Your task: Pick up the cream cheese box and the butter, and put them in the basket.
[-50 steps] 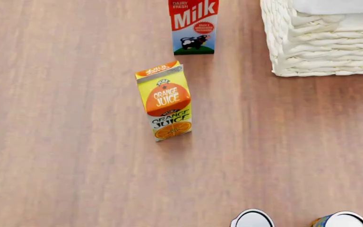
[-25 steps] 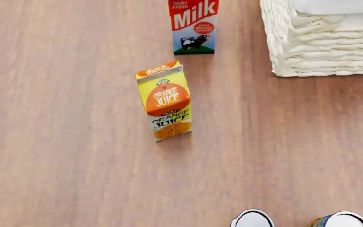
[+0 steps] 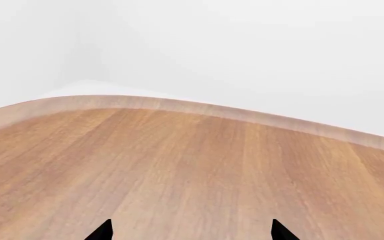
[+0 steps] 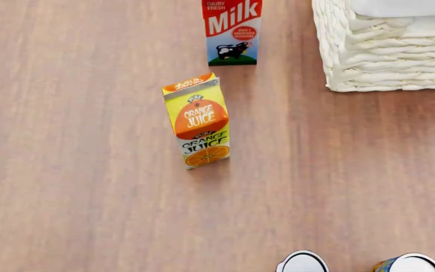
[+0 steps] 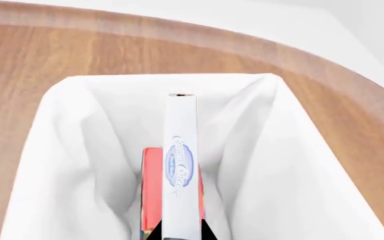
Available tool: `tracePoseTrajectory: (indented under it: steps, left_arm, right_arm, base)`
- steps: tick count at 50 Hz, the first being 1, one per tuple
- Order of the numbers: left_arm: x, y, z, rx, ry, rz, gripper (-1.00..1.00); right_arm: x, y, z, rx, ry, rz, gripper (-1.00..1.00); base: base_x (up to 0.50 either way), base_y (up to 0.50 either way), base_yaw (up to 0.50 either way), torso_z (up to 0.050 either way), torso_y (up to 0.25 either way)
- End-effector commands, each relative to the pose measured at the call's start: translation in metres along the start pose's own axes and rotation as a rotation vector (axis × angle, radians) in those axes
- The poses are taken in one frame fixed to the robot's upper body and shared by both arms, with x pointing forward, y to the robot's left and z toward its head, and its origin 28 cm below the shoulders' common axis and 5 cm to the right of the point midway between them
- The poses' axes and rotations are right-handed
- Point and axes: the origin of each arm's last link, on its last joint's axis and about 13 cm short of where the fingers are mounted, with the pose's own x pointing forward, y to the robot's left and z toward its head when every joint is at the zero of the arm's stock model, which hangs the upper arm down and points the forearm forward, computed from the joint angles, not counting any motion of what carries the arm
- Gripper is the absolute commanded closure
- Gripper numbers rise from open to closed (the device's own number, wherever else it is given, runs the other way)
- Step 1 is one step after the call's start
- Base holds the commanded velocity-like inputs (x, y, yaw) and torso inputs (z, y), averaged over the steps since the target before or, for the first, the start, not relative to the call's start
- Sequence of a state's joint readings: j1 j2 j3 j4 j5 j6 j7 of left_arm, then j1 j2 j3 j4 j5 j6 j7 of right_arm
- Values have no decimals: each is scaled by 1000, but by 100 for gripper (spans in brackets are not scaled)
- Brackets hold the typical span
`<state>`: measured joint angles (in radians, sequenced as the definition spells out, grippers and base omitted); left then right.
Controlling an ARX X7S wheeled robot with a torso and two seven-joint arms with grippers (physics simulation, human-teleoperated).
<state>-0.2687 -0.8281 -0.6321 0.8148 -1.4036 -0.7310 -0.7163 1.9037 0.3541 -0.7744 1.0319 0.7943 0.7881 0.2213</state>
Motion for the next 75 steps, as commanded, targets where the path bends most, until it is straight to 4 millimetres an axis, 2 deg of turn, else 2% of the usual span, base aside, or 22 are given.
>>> tracePoseTrajectory:
  steps: [1, 23, 38, 39, 68, 74, 75]
  left_arm:
    - [0, 1, 0, -3, -3, 3, -100]
    - [0, 1, 1, -3, -5, 3, -100]
    - [0, 1, 0, -1, -5, 1, -100]
    - [0, 1, 0, -2, -6, 2, -100]
    - [0, 0, 0, 0, -5, -4, -100]
    - [0, 0, 0, 1, -5, -5, -100]
    - [0, -1, 0, 1, -5, -5, -100]
  right_arm:
    - [4, 2, -2, -19, -3, -6, 100]
    - [9, 2, -16, -14, 25, -6, 100]
    - [9, 3, -16, -13, 32, -1, 100]
    - [9, 2, -15, -6, 33, -9, -100]
    - [4, 3, -13, -6, 21, 16, -100]
    - [-3, 3, -5, -15, -3, 30, -100]
    - [-7, 2, 1, -19, -16, 35, -100]
  base:
    - [0, 0, 0, 10, 0]
    - [0, 0, 0, 0, 0]
    - [0, 0, 0, 0, 1]
    - [0, 0, 0, 0, 0]
    - [0, 0, 0, 0, 0]
    - [0, 0, 0, 0, 0]
    - [0, 0, 0, 0, 0]
